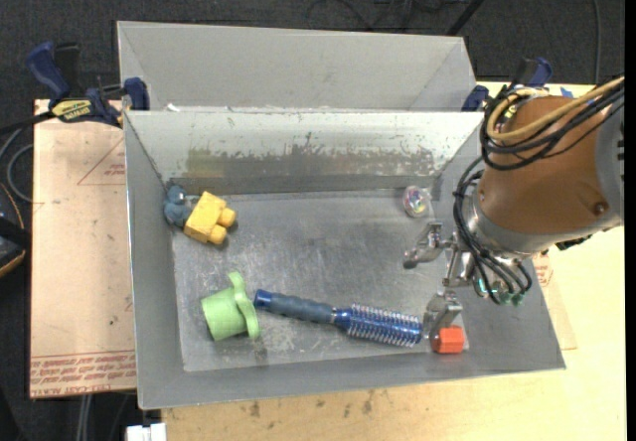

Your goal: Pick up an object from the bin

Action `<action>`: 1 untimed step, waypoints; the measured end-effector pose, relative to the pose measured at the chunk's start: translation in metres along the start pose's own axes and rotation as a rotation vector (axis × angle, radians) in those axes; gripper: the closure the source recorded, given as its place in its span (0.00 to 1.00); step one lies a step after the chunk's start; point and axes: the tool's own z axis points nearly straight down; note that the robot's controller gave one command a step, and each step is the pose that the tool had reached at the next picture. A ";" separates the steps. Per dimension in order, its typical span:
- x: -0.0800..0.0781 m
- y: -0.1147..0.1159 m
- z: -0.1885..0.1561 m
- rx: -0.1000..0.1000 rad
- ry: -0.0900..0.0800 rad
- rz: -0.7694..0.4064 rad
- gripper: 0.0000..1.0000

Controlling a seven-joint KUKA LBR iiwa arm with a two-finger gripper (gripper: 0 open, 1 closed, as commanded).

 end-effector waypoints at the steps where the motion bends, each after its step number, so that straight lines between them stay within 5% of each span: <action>1: -0.020 0.061 0.122 -0.001 -0.005 -0.192 0.00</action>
Offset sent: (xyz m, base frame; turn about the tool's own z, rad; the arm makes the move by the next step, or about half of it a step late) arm 0.0194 0.0581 -0.1189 -0.1905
